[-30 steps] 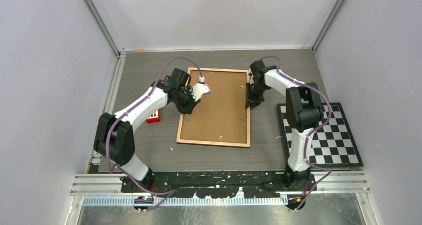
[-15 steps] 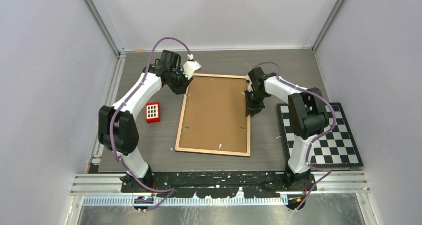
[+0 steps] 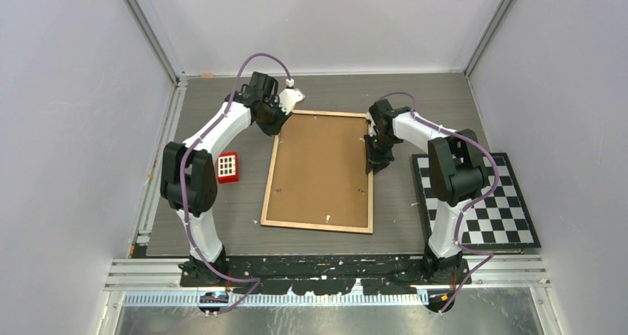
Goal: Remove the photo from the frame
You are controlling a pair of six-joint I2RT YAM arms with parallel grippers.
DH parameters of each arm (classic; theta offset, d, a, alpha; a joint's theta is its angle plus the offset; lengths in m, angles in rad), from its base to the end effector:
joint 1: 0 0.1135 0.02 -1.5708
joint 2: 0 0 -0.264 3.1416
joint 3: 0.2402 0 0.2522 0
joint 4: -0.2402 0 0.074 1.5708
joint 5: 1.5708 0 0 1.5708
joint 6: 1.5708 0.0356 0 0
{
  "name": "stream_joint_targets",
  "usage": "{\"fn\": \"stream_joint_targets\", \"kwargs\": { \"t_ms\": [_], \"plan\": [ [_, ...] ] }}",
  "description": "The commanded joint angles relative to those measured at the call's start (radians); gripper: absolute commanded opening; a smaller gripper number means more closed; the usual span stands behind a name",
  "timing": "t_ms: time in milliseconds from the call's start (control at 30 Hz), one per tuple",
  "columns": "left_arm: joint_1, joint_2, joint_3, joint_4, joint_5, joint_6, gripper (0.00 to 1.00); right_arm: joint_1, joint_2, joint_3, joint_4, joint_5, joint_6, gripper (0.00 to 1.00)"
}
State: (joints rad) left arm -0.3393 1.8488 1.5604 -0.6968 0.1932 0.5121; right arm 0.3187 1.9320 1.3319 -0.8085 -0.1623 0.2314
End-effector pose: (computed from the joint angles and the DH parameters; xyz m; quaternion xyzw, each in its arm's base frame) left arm 0.3792 -0.1411 0.2644 0.4189 0.8564 -0.0672 0.2942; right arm 0.3467 0.1204 0.1639 -0.0499 0.9922 0.0997 0.0558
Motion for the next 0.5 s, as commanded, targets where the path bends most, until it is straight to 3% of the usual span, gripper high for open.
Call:
{"fn": "stream_joint_targets", "kwargs": {
  "t_ms": [0,467],
  "plan": [
    [-0.003,0.025,0.046,0.054,-0.014,-0.012,0.0,0.005,0.037,0.0,-0.052,0.034,-0.033,0.0],
    [-0.003,0.097,0.053,0.061,-0.052,-0.002,0.0,0.005,0.045,0.005,-0.056,0.029,-0.03,0.01]
  ]
}}
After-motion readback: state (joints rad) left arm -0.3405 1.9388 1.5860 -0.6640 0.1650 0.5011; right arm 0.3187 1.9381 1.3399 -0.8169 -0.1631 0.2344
